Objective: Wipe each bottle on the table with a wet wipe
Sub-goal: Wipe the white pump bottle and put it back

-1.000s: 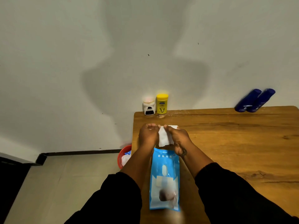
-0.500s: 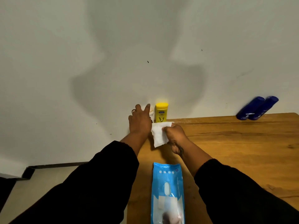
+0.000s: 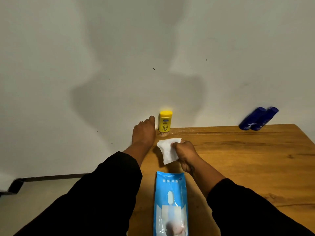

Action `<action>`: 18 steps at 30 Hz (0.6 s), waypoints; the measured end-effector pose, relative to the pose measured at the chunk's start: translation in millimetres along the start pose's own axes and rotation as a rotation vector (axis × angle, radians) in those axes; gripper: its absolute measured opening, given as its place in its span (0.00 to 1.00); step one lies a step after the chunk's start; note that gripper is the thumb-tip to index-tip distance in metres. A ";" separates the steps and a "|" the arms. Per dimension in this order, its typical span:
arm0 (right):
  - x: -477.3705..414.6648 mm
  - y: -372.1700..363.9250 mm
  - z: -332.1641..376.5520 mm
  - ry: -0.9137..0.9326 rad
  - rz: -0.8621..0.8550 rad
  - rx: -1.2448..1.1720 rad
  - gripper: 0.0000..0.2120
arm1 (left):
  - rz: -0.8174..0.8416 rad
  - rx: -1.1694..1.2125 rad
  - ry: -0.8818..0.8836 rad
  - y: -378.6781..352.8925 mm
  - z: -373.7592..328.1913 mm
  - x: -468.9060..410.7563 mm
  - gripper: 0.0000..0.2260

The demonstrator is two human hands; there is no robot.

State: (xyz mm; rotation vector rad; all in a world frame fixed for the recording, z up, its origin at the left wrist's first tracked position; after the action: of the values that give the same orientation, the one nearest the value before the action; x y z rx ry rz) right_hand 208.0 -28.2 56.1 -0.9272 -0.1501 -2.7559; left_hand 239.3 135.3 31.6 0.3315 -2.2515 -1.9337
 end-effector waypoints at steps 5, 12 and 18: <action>17.4 13.8 8.4 0.033 -0.034 -0.047 0.08 | -0.048 0.454 0.182 8.5 -3.5 26.8 0.16; 54.2 51.2 14.0 0.140 -0.098 -0.022 0.05 | 0.089 1.663 0.479 23.8 -41.1 93.1 0.19; 96.2 103.3 4.1 0.323 -0.154 0.035 0.04 | 0.181 2.002 0.626 20.4 -96.6 147.8 0.10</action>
State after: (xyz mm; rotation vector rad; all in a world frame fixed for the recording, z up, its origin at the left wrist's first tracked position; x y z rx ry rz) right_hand 161.6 -145.2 120.2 -0.4682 -0.2208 -2.9881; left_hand 120.6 6.8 62.8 0.6447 -2.5126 0.9439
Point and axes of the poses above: each hand's wrist, its own x-axis away from the middle knuckle, its own y-axis out of the back of the hand, z = x × y, the point moved 2 cm from there along -x, towards the middle knuckle, and after that the axes turned 6 degrees about z, right-handed, at the moved point
